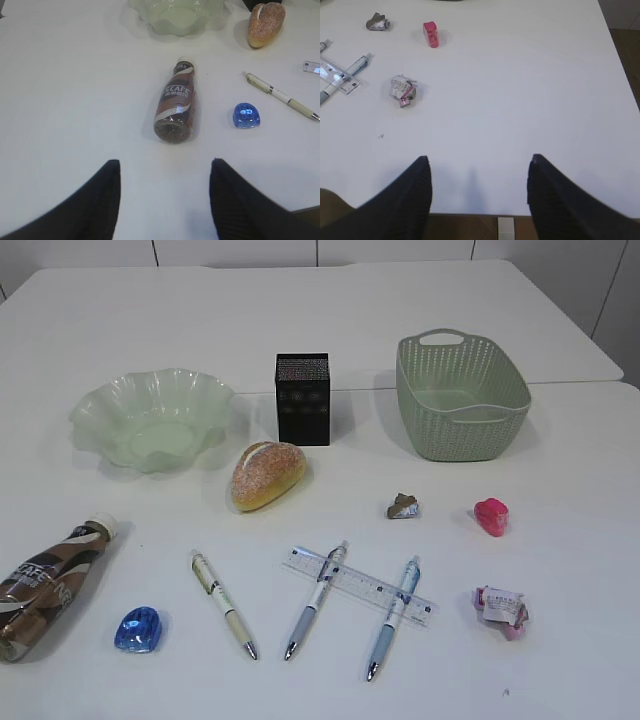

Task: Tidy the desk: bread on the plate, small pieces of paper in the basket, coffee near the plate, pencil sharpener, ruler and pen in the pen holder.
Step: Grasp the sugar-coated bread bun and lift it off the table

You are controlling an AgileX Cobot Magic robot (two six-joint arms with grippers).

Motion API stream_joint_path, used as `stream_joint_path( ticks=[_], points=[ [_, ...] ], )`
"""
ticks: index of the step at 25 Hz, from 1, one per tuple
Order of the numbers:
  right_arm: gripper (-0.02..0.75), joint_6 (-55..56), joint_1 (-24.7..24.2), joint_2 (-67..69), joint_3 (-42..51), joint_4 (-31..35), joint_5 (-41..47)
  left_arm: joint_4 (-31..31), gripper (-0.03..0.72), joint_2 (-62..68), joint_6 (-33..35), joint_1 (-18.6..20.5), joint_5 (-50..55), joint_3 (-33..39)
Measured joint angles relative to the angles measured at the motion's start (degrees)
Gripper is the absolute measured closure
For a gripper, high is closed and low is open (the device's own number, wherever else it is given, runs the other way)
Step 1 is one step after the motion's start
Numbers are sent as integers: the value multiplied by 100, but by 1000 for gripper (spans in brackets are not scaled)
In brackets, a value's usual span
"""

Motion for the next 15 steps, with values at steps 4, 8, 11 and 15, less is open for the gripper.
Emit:
stream_joint_path(
  ticks=[4, 8, 11, 15],
  points=[
    [260, 0, 0, 0, 0, 0, 0, 0, 288, 0, 0, 0, 0, 0],
    [260, 0, 0, 0, 0, 0, 0, 0, 288, 0, 0, 0, 0, 0],
    [260, 0, 0, 0, 0, 0, 0, 0, 288, 0, 0, 0, 0, 0],
    [260, 0, 0, 0, 0, 0, 0, 0, 288, 0, 0, 0, 0, 0]
  ],
)
